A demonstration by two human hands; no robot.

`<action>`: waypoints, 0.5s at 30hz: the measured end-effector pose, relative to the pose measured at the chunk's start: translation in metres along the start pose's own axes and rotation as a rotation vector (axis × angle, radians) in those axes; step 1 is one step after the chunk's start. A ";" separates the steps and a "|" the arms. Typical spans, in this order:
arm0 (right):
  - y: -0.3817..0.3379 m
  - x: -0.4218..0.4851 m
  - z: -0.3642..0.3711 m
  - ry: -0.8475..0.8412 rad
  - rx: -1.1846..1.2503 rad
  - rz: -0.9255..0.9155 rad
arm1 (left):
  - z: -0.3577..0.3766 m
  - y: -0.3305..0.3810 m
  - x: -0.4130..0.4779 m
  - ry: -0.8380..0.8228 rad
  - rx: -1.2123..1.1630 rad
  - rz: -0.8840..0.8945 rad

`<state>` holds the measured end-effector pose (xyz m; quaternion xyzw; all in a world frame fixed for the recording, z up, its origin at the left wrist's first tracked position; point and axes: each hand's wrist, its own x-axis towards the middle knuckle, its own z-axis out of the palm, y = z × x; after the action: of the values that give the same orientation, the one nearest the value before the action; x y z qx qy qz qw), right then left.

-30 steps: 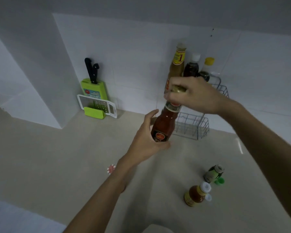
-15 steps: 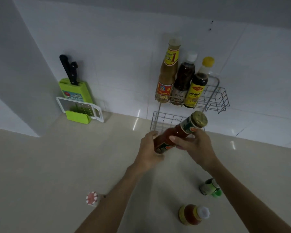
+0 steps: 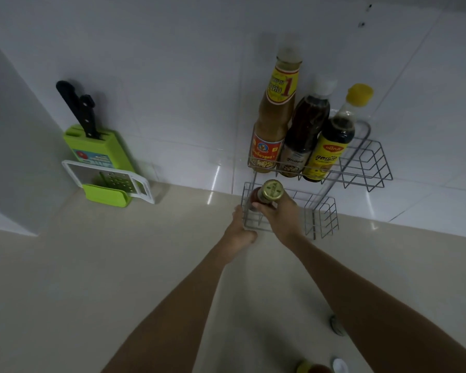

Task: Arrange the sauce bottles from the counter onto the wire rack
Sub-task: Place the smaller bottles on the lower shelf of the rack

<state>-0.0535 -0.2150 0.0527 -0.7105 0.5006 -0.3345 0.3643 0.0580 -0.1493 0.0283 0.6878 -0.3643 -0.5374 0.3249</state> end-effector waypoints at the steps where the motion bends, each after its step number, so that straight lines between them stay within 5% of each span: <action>1: 0.003 0.004 0.003 -0.024 -0.035 0.006 | 0.000 -0.001 0.002 0.008 0.003 0.001; 15: 0.004 0.027 0.017 -0.224 -0.162 0.123 | 0.000 -0.007 0.001 -0.034 0.024 -0.031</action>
<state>-0.0340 -0.2389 0.0438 -0.7383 0.5248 -0.1889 0.3793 0.0594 -0.1467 0.0223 0.6881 -0.3654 -0.5494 0.3020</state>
